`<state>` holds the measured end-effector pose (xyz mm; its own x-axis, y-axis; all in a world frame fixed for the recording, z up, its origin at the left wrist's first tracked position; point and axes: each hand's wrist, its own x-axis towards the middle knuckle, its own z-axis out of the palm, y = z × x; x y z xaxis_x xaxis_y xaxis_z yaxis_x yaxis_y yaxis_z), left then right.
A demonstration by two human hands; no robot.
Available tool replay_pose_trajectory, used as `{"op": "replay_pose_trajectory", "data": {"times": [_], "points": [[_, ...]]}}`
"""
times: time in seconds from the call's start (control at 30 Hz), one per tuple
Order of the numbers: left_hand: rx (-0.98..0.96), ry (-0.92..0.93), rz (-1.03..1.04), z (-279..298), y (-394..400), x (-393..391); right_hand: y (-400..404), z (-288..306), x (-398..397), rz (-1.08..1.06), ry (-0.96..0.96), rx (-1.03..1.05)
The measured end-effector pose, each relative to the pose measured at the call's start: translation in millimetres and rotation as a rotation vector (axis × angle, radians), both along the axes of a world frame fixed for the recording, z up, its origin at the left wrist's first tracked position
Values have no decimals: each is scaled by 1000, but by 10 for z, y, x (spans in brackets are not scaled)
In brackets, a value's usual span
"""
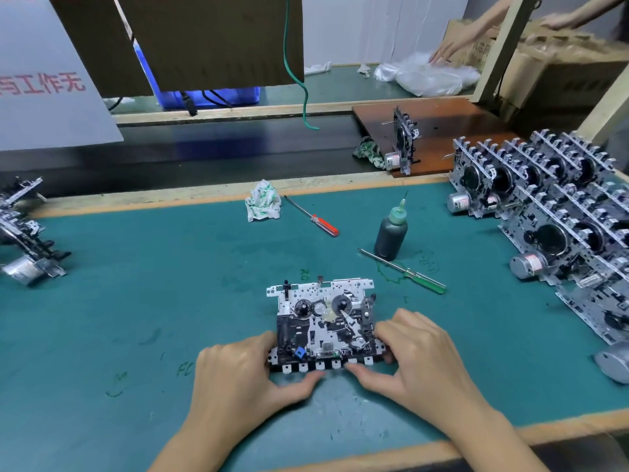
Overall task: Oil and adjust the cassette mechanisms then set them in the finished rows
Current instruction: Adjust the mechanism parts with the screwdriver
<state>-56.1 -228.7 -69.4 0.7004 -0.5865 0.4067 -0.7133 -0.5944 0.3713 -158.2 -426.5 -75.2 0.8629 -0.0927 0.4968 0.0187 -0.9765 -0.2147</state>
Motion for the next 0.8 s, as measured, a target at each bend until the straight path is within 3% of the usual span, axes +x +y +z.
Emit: {"op": "replay_pose_trajectory", "data": {"times": [0.2, 0.5, 0.6, 0.8], "points": [[15, 42, 88, -3, -43, -32, -8, 33, -15, 27, 51, 30], [114, 159, -192, 12, 61, 38, 11, 19, -11, -91, 26, 10], [109, 159, -147, 42, 53, 38, 33, 16, 7, -137, 46, 13], [45, 212, -75, 71, 39, 25, 7, 73, -53, -13, 102, -4]]}}
